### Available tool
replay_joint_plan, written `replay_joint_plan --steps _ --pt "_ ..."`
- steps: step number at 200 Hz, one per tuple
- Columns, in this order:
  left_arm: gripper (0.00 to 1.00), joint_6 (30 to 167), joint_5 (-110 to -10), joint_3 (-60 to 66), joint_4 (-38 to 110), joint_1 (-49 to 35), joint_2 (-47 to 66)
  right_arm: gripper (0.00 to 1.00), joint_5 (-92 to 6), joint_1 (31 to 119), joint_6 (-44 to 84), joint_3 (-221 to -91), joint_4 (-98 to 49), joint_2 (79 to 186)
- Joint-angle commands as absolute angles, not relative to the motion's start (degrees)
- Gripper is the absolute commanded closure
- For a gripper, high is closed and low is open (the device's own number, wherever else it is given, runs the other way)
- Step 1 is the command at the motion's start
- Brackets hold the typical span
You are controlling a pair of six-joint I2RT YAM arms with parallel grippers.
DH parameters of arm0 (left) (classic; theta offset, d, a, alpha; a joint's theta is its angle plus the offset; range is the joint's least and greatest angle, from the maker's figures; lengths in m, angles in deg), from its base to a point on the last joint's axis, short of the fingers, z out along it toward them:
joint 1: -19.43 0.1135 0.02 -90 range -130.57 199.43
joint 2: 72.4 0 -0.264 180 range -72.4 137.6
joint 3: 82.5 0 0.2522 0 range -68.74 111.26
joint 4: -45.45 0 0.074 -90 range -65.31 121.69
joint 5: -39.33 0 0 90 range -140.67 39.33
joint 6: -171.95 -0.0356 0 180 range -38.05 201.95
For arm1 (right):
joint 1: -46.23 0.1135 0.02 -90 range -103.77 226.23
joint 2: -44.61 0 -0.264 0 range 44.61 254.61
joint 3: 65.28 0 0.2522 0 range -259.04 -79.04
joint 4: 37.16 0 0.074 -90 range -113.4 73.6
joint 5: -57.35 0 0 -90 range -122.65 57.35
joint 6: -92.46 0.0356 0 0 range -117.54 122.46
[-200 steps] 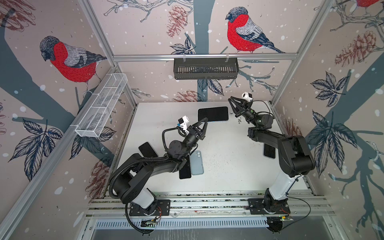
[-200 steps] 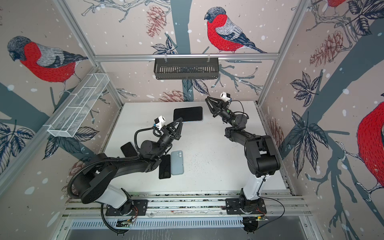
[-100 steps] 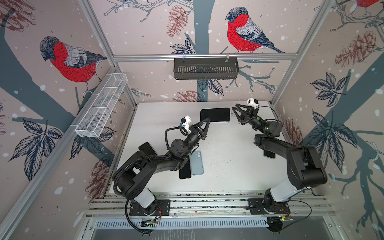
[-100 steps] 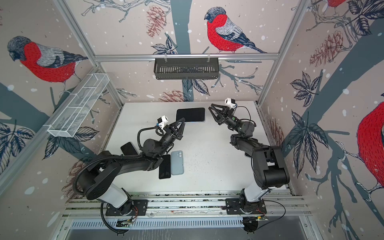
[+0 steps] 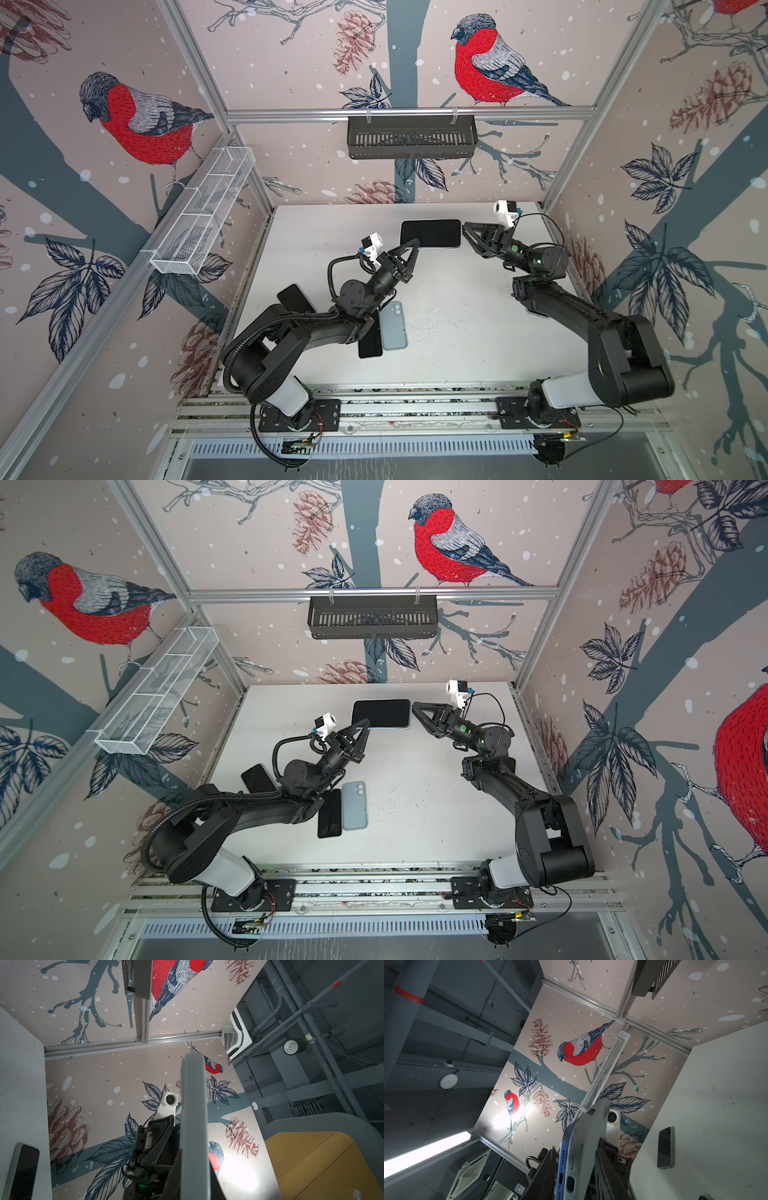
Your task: Take the phone out of the phone case
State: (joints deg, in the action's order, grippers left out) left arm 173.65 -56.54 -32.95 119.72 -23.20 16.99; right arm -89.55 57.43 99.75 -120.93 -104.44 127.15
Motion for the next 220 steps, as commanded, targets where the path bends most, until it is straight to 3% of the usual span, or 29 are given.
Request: replay_joint_plan --steps 1,159,220 --pt "1.00 174.94 -56.89 -33.04 132.61 -23.17 16.81 0.68 -90.39 57.87 96.77 -120.47 -103.82 126.88" --pt "1.00 174.20 -60.72 -33.65 129.42 -23.03 16.20 0.75 -91.32 59.01 90.97 -119.29 -96.38 127.27" --pt "1.00 174.47 -64.11 -35.10 126.53 -22.23 17.38 0.82 -93.31 58.10 92.19 -118.51 -97.07 127.04"
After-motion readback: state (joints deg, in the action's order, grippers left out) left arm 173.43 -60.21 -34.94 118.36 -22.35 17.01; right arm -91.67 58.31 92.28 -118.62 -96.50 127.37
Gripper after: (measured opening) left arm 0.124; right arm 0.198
